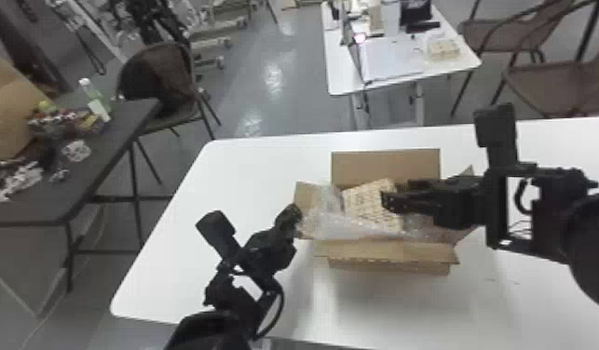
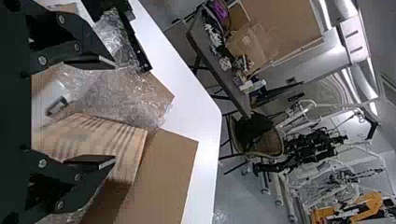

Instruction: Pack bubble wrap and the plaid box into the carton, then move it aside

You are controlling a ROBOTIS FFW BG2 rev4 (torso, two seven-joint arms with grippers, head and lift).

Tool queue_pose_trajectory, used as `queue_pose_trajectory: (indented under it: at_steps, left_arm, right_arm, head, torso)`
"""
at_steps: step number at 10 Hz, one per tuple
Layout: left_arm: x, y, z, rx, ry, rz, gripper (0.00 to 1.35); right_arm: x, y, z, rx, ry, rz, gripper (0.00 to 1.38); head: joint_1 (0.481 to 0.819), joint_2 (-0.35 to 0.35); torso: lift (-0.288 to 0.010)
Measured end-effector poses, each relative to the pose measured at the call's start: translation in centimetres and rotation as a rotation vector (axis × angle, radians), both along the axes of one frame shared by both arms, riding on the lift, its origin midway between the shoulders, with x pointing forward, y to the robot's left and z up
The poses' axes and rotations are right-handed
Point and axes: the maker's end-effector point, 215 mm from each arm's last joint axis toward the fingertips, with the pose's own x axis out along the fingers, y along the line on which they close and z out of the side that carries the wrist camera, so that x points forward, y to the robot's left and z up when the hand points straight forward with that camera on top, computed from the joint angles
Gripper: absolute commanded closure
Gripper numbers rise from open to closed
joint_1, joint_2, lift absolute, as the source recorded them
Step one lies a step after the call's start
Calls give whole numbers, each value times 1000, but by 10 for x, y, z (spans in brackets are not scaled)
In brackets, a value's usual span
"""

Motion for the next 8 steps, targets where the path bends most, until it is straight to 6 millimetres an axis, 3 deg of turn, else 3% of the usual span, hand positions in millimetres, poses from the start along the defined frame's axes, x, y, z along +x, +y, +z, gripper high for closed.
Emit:
queue_pose_trajectory:
  at_steps: [3,4,5,6,8]
  left_arm:
    - [2,-2,1,-1,-4,-1,1213]
    - [2,-1,1,-2,-6,0,1213]
    - [1,1,1,-5,-7,4,1213]
    - [0,3,1,-8,-9,11,1213]
    - [-4,12,0,-8,-13,30,1213]
  right_arm:
    - [6,1,10,37,-52,-10,280]
    - [20,-13,23,45,-160,-64,280]
    - [31,-41,30,39,-264,-143,280]
    - [35,-77,24,22,-332,-229,280]
    - [22,-161,-4,-32,-378,-400,280]
  head:
    - [695,326]
    - [695,311]
    - [695,296]
    - [695,262]
    - [695,177]
  torso:
    - [-102]
    - [-102]
    - [-102]
    - [-102]
    - [-102]
